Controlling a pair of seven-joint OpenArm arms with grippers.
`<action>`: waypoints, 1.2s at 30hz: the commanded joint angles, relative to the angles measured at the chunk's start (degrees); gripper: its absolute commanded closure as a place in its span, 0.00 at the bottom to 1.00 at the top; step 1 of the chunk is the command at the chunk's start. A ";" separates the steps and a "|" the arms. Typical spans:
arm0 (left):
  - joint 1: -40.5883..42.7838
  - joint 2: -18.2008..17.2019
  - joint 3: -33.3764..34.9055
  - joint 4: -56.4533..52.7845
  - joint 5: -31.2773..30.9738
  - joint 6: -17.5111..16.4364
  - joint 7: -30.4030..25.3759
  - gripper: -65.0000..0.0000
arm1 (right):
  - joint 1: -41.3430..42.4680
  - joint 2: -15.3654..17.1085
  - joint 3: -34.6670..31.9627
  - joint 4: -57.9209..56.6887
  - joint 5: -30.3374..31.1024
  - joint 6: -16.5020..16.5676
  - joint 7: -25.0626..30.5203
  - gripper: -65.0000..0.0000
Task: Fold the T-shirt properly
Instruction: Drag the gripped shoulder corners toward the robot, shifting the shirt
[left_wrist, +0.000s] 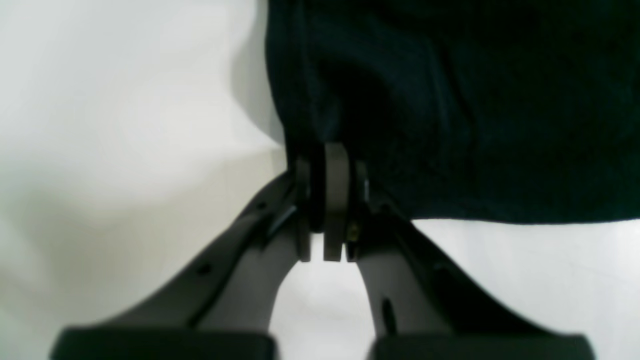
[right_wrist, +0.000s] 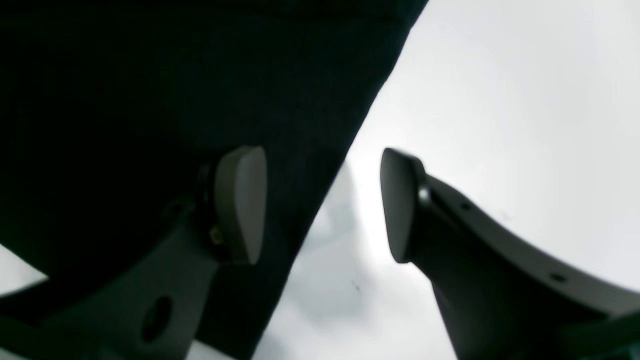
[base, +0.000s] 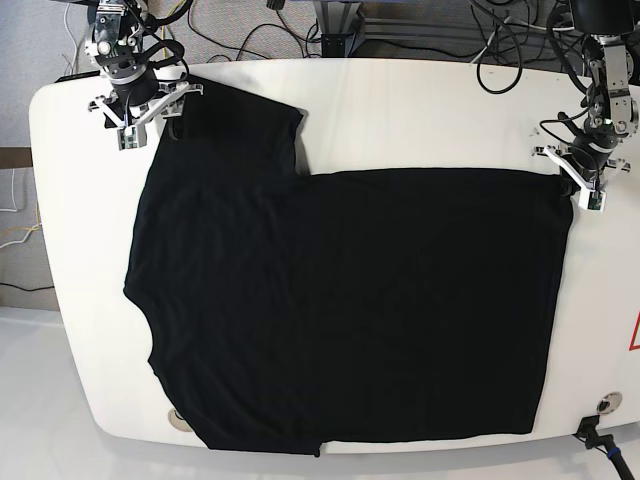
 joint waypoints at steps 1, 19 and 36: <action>0.38 -0.84 0.01 -0.30 1.35 -0.08 3.76 1.00 | -0.20 0.38 0.68 1.10 0.71 1.10 -0.30 0.46; 0.47 -0.72 -0.25 0.64 -0.50 -1.81 0.84 1.00 | 7.86 0.99 -4.67 -6.35 -1.02 1.29 -9.81 0.49; 0.87 -0.47 -0.25 0.33 -0.29 -1.90 1.72 1.00 | 6.96 -1.22 -4.03 -9.91 -1.22 4.22 -12.60 1.00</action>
